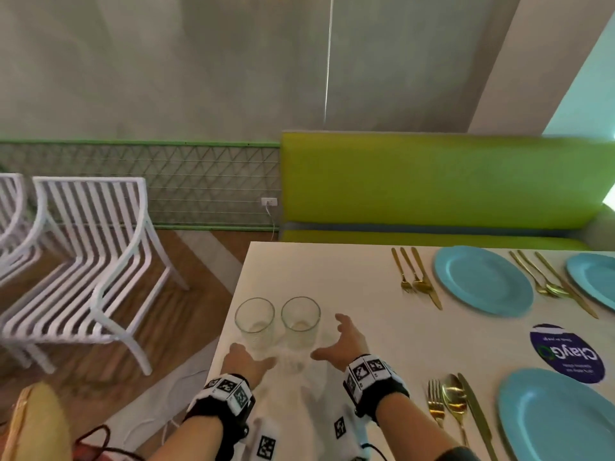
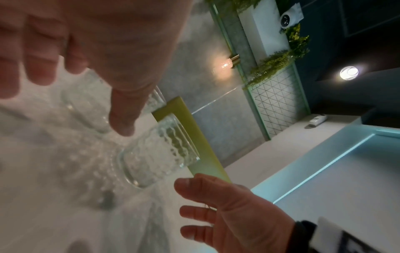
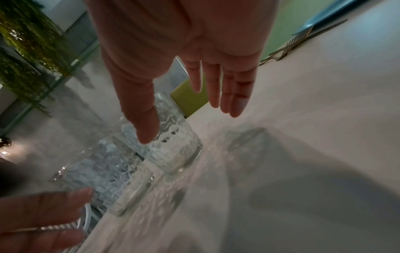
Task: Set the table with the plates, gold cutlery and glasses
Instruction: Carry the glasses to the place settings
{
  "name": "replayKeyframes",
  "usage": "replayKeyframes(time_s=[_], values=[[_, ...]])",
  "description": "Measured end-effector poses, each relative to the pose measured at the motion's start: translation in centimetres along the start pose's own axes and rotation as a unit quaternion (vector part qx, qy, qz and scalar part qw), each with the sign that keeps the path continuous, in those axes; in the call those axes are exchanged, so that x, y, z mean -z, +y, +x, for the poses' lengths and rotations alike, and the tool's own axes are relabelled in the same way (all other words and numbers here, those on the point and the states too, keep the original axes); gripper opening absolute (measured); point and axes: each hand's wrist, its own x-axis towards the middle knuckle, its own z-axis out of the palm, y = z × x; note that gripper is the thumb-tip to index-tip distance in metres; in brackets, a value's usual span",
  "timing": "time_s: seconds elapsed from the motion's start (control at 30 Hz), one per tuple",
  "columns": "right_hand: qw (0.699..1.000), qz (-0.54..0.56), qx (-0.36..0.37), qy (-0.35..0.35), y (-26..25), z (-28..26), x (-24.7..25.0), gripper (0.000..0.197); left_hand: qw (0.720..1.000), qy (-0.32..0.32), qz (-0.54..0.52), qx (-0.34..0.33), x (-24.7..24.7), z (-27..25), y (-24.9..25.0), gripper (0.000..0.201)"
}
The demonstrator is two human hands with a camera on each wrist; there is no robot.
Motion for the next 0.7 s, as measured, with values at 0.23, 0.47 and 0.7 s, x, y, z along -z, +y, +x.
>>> replayKeyframes(time_s=[0.23,0.47,0.7], values=[[0.999,0.028,0.023,-0.006,-0.6,2.3,-2.4,0.108,0.989,0.067,-0.128,-0.040,0.5,2.0,0.5,0.078],[0.997,0.054,0.047,-0.002,-0.4,4.2,-3.2,0.094,0.984,0.077,-0.152,-0.059,-0.5,4.2,0.6,0.104],[0.996,0.026,0.088,0.019,-0.9,5.5,-4.9,0.087,0.980,0.098,-0.161,-0.069,-1.0,5.1,0.3,0.091]])
